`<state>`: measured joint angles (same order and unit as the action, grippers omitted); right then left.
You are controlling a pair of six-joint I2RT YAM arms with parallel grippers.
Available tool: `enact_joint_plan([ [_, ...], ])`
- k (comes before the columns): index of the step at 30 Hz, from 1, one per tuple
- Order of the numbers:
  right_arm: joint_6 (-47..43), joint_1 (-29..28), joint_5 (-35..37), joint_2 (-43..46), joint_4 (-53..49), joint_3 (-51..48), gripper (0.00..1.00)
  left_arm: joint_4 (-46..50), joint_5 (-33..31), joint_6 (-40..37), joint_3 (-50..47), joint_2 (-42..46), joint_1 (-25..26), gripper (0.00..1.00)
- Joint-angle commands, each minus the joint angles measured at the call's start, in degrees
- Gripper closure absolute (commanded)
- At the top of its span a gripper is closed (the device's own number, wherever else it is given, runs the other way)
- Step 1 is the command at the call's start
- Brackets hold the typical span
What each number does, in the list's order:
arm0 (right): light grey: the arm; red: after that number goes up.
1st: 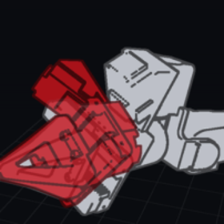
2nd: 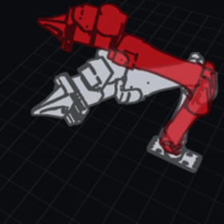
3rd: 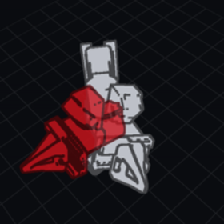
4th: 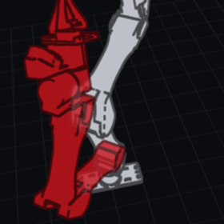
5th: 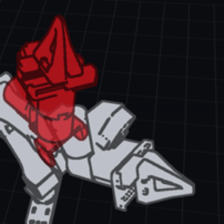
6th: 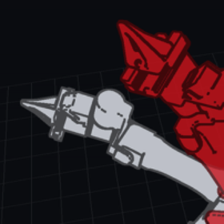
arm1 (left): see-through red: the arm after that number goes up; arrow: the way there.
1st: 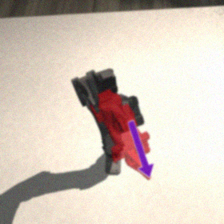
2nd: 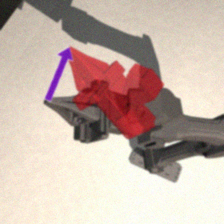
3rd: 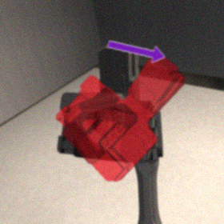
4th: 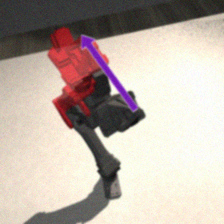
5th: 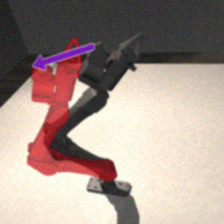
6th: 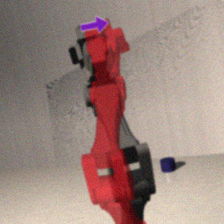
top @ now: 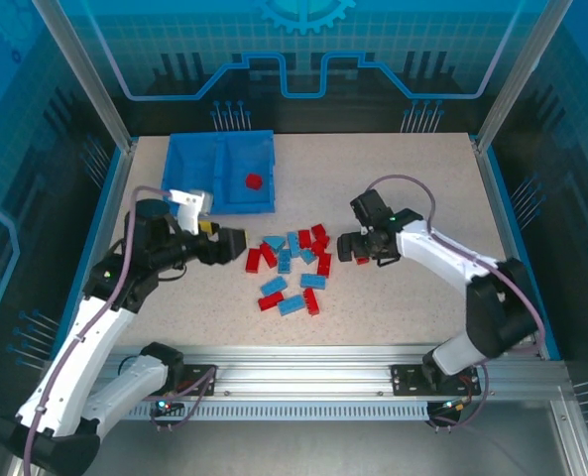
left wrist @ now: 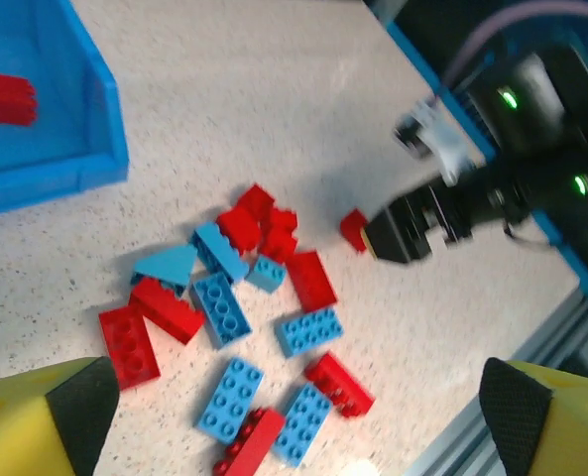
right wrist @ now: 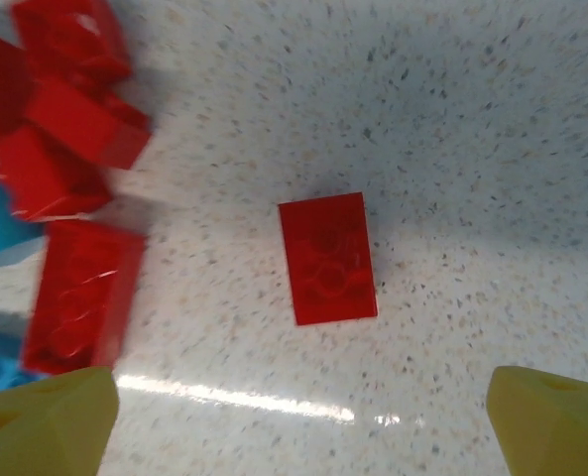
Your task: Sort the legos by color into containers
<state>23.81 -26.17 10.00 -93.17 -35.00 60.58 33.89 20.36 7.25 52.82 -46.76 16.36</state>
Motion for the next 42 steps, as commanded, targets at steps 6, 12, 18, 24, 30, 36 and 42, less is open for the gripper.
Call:
enact_joint_plan([
  [6,-3.2,2.0,-0.5,-10.1,3.8,3.8,0.39,-3.5,5.2,-12.6,-5.4,0.7,0.3,0.01],
  [12,-1.0,2.0,-2.5,-6.5,5.0,0.7,0.61,-4.2,0.3,-13.7,-6.3,2.1,0.2,0.01],
  [18,0.9,-2.1,-2.8,1.6,3.8,4.9,0.71,-6.0,-7.0,-11.7,-7.2,4.7,-0.8,0.01],
  [24,-1.7,-13.5,-0.6,1.9,9.6,15.8,0.67,-7.8,-19.7,-4.3,-8.0,6.7,-7.6,0.01],
  [30,-3.3,-17.0,3.6,-11.8,14.6,30.8,0.68,-6.4,-25.2,-2.9,-8.6,7.8,-12.6,0.01],
  [36,-7.3,-18.3,4.5,-29.2,13.4,49.7,0.68,-5.9,-24.3,-3.0,-9.2,7.7,-12.6,0.01],
  [42,-9.8,-18.8,9.1,-47.4,5.9,73.4,0.68,-6.3,-24.3,-3.1,-9.3,7.5,-12.7,0.01],
])
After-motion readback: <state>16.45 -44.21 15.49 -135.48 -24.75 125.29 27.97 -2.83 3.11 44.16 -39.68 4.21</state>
